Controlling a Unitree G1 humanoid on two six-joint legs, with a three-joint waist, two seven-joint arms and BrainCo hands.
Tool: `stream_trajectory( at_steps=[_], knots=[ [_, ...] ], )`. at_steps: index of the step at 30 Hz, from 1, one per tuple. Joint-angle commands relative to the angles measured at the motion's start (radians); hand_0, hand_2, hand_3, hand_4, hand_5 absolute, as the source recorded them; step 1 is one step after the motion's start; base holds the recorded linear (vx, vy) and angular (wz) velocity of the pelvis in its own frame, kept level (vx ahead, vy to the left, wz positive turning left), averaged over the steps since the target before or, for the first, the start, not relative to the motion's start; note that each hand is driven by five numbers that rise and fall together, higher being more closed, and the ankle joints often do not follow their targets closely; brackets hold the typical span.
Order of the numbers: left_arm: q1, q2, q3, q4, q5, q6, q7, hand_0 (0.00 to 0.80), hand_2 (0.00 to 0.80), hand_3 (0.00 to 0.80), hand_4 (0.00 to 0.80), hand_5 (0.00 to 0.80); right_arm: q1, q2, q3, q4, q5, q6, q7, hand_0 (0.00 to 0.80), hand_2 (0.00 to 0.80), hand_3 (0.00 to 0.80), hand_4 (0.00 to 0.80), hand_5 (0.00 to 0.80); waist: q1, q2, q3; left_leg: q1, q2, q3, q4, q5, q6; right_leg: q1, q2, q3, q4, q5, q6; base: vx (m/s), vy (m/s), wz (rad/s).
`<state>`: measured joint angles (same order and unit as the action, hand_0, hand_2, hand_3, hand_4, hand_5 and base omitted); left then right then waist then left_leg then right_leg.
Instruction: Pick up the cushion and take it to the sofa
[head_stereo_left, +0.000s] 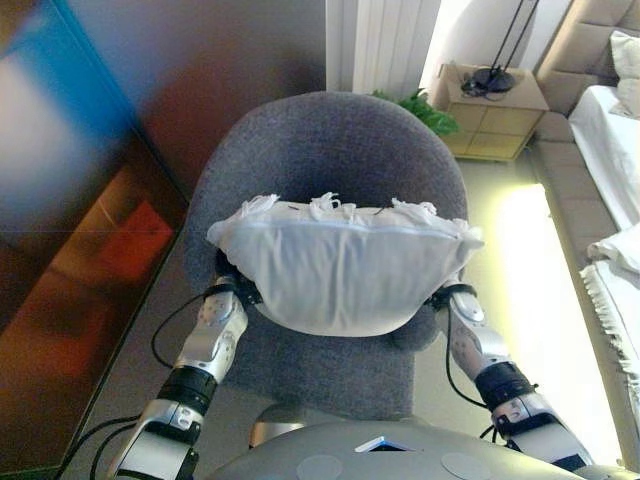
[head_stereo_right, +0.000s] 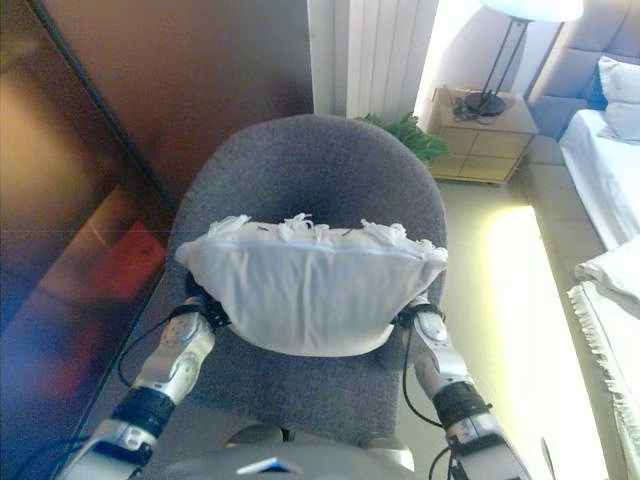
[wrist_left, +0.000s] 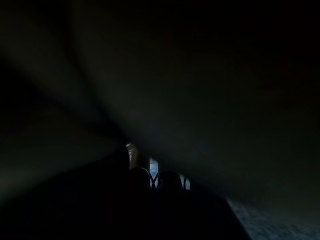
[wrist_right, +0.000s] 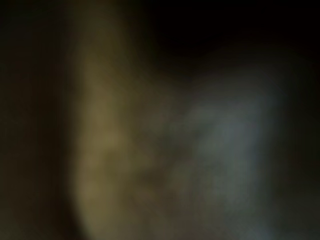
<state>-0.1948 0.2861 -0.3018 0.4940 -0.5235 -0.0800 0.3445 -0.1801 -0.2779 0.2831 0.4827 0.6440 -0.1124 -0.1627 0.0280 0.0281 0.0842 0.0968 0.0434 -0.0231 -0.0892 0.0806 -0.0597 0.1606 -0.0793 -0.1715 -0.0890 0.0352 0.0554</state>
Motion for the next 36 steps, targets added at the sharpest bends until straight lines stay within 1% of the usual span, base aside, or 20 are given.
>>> stream_trajectory(
  at_steps=[1, 3, 5, 9, 15, 16, 17, 18, 19, 21, 23, 28, 30, 32, 33, 36],
  knots=[
    [-0.25, -0.121, -0.116, 0.096, 0.049, -0.001, 0.02, 0.8, 0.8, 0.8, 0.8, 0.8, -0.224, 0.105, 0.064, 0.016, 0.048, 0.008, 0.014, 0.8, 0.8, 0.8, 0.8, 0.8, -0.022, 0.0, -0.023, 0.075, 0.009, 0.078, 0.002, -0.126, 0.003, -0.012, -0.066, -0.006, 0.002, -0.009, 0.061, 0.178, 0.018, -0.01],
    [-0.28, -0.14, -0.127, 0.136, 0.049, 0.043, 0.042, 0.8, 0.8, 0.8, 0.8, 0.8, -0.242, 0.112, 0.076, 0.055, 0.047, 0.047, 0.004, 0.8, 0.8, 0.8, 0.8, 0.8, -0.029, 0.004, -0.032, 0.089, 0.007, 0.082, 0.002, -0.13, 0.002, -0.001, -0.067, -0.004, 0.002, -0.009, 0.064, 0.181, 0.005, -0.07],
    [-0.305, -0.161, -0.141, 0.178, 0.053, 0.066, 0.054, 0.8, 0.8, 0.8, 0.8, 0.8, -0.259, 0.119, 0.081, 0.105, 0.08, 0.069, 0.016, 0.8, 0.8, 0.8, 0.8, 0.8, -0.033, 0.007, -0.038, 0.096, 0.006, 0.084, 0.002, -0.132, 0.0, 0.005, -0.067, -0.002, 0.002, -0.007, 0.067, 0.144, 0.0, -0.04],
    [-0.339, -0.194, -0.153, 0.259, 0.016, 0.109, 0.079, 0.8, 0.8, 0.8, 0.8, 0.8, -0.306, 0.127, 0.049, 0.227, 0.103, 0.128, 0.029, 0.8, 0.8, 0.8, 0.8, 0.8, -0.035, 0.008, -0.047, 0.11, 0.0, 0.083, 0.002, -0.135, -0.002, 0.017, -0.066, 0.005, 0.002, -0.003, 0.073, 0.142, 0.008, -0.06],
    [-0.316, -0.196, -0.157, 0.335, 0.031, 0.176, 0.105, 0.8, 0.8, 0.8, 0.8, 0.8, -0.29, 0.119, 0.028, 0.34, 0.058, 0.211, 0.061, 0.8, 0.8, 0.8, 0.8, 0.8, -0.032, -0.009, -0.087, 0.164, -0.007, 0.085, 0.002, -0.143, -0.005, 0.072, -0.058, 0.007, 0.002, -0.002, 0.076, 0.266, -0.019, -0.04],
    [-0.296, -0.198, -0.154, 0.355, 0.019, 0.204, 0.115, 0.8, 0.8, 0.8, 0.8, 0.8, -0.264, 0.114, 0.024, 0.364, 0.046, 0.242, 0.069, 0.8, 0.8, 0.8, 0.8, 0.8, -0.03, -0.016, -0.106, 0.182, -0.006, 0.087, 0.002, -0.144, -0.006, 0.089, -0.055, 0.007, 0.002, -0.001, 0.078, 0.343, -0.043, 0.01],
    [-0.286, -0.2, -0.152, 0.366, 0.004, 0.215, 0.131, 0.8, 0.8, 0.8, 0.8, 0.8, -0.251, 0.114, 0.022, 0.378, 0.034, 0.266, 0.074, 0.8, 0.8, 0.8, 0.8, 0.8, -0.03, -0.02, -0.115, 0.19, -0.006, 0.087, 0.002, -0.144, -0.007, 0.097, -0.053, 0.008, 0.002, 0.0, 0.08, 0.342, -0.05, 0.0],
    [-0.277, -0.202, -0.148, 0.379, -0.001, 0.23, 0.143, 0.8, 0.8, 0.8, 0.8, 0.8, -0.238, 0.113, 0.019, 0.402, 0.016, 0.279, 0.08, 0.8, 0.8, 0.8, 0.8, 0.8, -0.028, -0.024, -0.124, 0.199, -0.006, 0.088, 0.002, -0.145, -0.007, 0.106, -0.051, 0.008, 0.002, 0.001, 0.08, 0.266, -0.044, 0.02],
    [-0.267, -0.204, -0.143, 0.393, 0.005, 0.251, 0.155, 0.8, 0.8, 0.8, 0.8, 0.8, -0.225, 0.112, 0.016, 0.428, -0.007, 0.289, 0.074, 0.8, 0.8, 0.8, 0.8, 0.8, -0.027, -0.028, -0.135, 0.208, -0.004, 0.09, 0.002, -0.144, -0.008, 0.115, -0.049, 0.008, 0.002, 0.002, 0.081, 0.281, -0.052, 0.0],
    [-0.252, -0.204, -0.142, 0.43, 0.026, 0.27, 0.188, 0.8, 0.8, 0.8, 0.8, 0.8, -0.208, 0.106, 0.018, 0.479, -0.04, 0.297, 0.084, 0.8, 0.8, 0.8, 0.8, 0.8, -0.023, -0.037, -0.153, 0.221, -0.001, 0.09, 0.002, -0.14, -0.008, 0.128, -0.045, 0.01, 0.002, 0.006, 0.081, 0.258, -0.054, 0.01],
    [-0.234, -0.202, -0.132, 0.467, 0.009, 0.298, 0.199, 0.8, 0.8, 0.8, 0.8, 0.8, -0.198, 0.099, 0.026, 0.519, -0.089, 0.306, 0.102, 0.8, 0.8, 0.8, 0.8, 0.8, -0.019, -0.048, -0.174, 0.232, 0.001, 0.089, 0.002, -0.135, -0.007, 0.141, -0.041, 0.012, 0.002, 0.009, 0.081, 0.244, -0.059, -0.01],
    [-0.185, -0.192, -0.118, 0.511, 0.033, 0.326, 0.167, 0.8, 0.8, 0.8, 0.8, 0.8, -0.173, 0.078, 0.081, 0.534, -0.195, 0.31, 0.127, 0.8, 0.8, 0.8, 0.8, 0.8, -0.006, -0.066, -0.212, 0.253, 0.011, 0.086, 0.002, -0.122, -0.007, 0.167, -0.038, 0.007, 0.002, 0.011, 0.081, 0.195, -0.035, -0.04],
    [-0.162, -0.189, -0.111, 0.523, 0.002, 0.34, 0.16, 0.8, 0.8, 0.8, 0.8, 0.8, -0.16, 0.073, 0.094, 0.522, -0.221, 0.319, 0.149, 0.8, 0.8, 0.8, 0.8, 0.8, -0.003, -0.069, -0.22, 0.258, 0.013, 0.085, 0.002, -0.119, -0.007, 0.173, -0.038, 0.004, 0.002, 0.012, 0.081, 0.133, 0.001, 0.0],
    [-0.141, -0.193, -0.106, 0.536, 0.0, 0.342, 0.155, 0.8, 0.8, 0.8, 0.8, 0.8, -0.143, 0.077, 0.105, 0.512, -0.261, 0.31, 0.148, 0.8, 0.8, 0.8, 0.8, 0.8, 0.0, -0.072, -0.224, 0.262, 0.014, 0.085, 0.002, -0.116, -0.007, 0.179, -0.039, 0.001, 0.002, 0.012, 0.081, 0.123, 0.009, 0.02],
    [-0.124, -0.187, -0.104, 0.546, 0.034, 0.334, 0.132, 0.0, 0.0, 0.0, 0.0, 0.0, -0.128, 0.081, 0.119, 0.501, -0.276, 0.304, 0.137, 0.8, 0.8, 0.8, 0.8, 0.8, 0.003, -0.074, -0.228, 0.266, 0.016, 0.085, 0.002, -0.114, -0.008, 0.183, -0.04, -0.002, 0.002, 0.011, 0.082, 0.103, 0.017, 0.0],
    [-0.106, -0.179, -0.117, 0.547, 0.053, 0.298, 0.12, 0.0, 0.0, 0.0, 0.0, 0.0, -0.119, 0.081, 0.126, 0.484, -0.292, 0.299, 0.097, 0.8, 0.8, 0.8, 0.8, 0.8, 0.008, -0.073, -0.229, 0.265, 0.016, 0.084, 0.002, -0.113, -0.009, 0.187, -0.041, -0.007, 0.002, 0.005, 0.082, 0.065, 0.042, 0.0]
  ],
)
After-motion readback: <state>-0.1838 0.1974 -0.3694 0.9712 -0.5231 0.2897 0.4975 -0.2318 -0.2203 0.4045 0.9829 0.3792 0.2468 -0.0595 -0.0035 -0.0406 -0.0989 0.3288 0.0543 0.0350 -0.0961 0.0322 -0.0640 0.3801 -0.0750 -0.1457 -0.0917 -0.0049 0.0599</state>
